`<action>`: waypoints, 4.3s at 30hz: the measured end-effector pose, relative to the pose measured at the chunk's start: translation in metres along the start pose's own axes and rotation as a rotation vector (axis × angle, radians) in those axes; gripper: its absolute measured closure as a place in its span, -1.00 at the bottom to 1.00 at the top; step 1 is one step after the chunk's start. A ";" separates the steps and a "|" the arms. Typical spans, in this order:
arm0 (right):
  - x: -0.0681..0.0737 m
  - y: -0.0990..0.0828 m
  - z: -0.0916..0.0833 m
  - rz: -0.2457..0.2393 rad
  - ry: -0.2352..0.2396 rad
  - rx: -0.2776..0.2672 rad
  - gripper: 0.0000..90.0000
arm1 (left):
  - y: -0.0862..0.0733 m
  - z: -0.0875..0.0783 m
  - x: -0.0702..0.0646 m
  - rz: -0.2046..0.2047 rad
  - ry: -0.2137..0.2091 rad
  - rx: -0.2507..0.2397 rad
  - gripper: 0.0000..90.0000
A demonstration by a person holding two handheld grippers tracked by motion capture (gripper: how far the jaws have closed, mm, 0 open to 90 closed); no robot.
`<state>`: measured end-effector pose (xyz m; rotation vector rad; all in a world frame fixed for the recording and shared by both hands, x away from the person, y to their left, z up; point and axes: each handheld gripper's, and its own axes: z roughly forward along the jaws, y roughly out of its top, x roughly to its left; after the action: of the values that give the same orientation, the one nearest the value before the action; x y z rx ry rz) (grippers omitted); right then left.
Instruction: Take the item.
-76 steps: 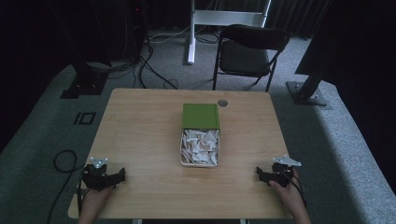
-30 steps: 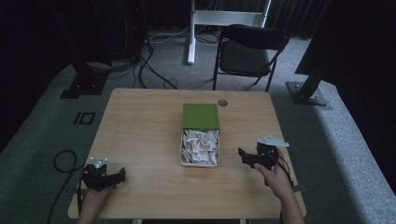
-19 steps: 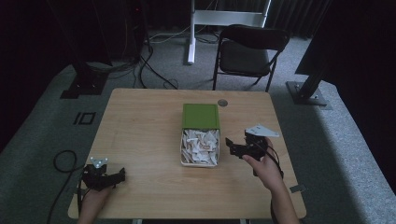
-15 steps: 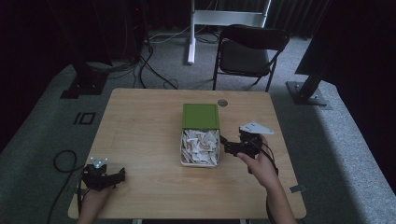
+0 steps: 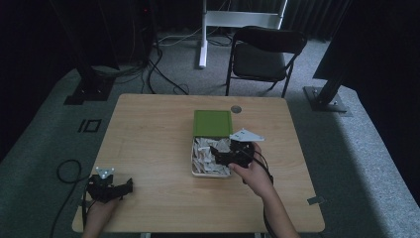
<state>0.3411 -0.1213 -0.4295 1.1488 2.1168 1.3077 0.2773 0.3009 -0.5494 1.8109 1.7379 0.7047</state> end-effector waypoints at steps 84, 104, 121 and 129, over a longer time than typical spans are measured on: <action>-0.061 -0.005 -0.006 0.069 -0.186 0.004 0.76 | 0.000 0.000 0.001 0.007 -0.005 0.001 -0.99; -0.110 -0.031 0.044 0.146 -0.290 0.051 0.76 | 0.000 0.000 0.001 0.006 -0.005 0.000 -0.99; -0.130 -0.047 0.082 0.191 -0.348 0.096 0.76 | 0.000 0.000 0.001 0.006 -0.005 0.000 -0.99; -0.135 -0.052 0.097 0.193 -0.369 0.131 0.76 | 0.000 0.000 0.001 0.006 -0.005 0.000 -0.99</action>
<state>0.4637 -0.1892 -0.5329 1.5479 1.8767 0.9508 0.2776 0.3016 -0.5493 1.8173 1.7301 0.7021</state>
